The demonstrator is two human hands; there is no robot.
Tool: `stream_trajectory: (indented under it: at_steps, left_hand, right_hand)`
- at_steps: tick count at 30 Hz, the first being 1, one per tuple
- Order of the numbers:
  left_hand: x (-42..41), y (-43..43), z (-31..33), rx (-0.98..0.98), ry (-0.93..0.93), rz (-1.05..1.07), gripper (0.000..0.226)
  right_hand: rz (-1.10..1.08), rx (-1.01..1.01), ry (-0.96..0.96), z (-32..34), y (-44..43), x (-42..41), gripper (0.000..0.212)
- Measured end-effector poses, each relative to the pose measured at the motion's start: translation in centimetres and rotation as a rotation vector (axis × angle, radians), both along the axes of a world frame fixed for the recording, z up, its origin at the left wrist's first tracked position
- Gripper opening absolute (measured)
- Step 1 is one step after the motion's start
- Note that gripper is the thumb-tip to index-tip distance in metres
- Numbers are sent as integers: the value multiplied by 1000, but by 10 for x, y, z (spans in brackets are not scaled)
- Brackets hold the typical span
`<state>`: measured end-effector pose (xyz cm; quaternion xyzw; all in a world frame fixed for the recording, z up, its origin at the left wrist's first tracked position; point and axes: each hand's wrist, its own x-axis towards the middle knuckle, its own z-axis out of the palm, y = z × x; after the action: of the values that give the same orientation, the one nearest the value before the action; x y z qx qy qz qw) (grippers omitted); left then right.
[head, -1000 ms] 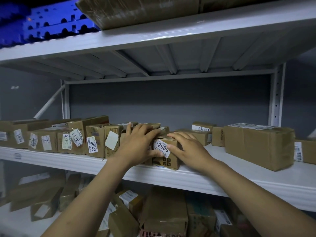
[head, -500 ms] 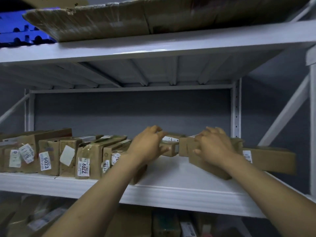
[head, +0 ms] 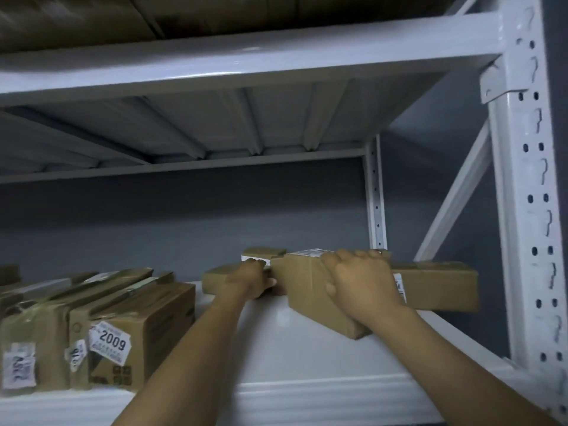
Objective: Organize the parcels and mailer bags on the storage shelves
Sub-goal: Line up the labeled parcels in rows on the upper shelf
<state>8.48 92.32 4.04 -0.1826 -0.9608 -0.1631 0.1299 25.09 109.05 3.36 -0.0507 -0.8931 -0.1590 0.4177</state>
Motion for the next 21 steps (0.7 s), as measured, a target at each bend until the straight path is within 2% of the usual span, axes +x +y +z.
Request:
stream_trajectory:
  at_steps: [3,6,12,16,19,21]
  left_hand:
    - [-21,5,-4,-97,-7,-7,34]
    - [-48,7,-15,-148,2,-13,38]
    - [-41,-16,-15,-175,81,-16,32]
    - [-25,-25,-7,-109,82,-15,42]
    - [-11,-26,-3,-140,13,-42,42]
    - [-9,-28,-4,-144,29,-53,50]
  right_hand:
    - [46,-12,104,-6,8,-9,37]
    - [108,-30,157,-10,13,-15,40]
    - [229,-60,235,-15,18,-23,38]
    - [239,-70,271,-17,16,-27,35]
    - [234,-62,289,-20,14,-29,33]
    - [240,-55,297,-22,13,-31,33]
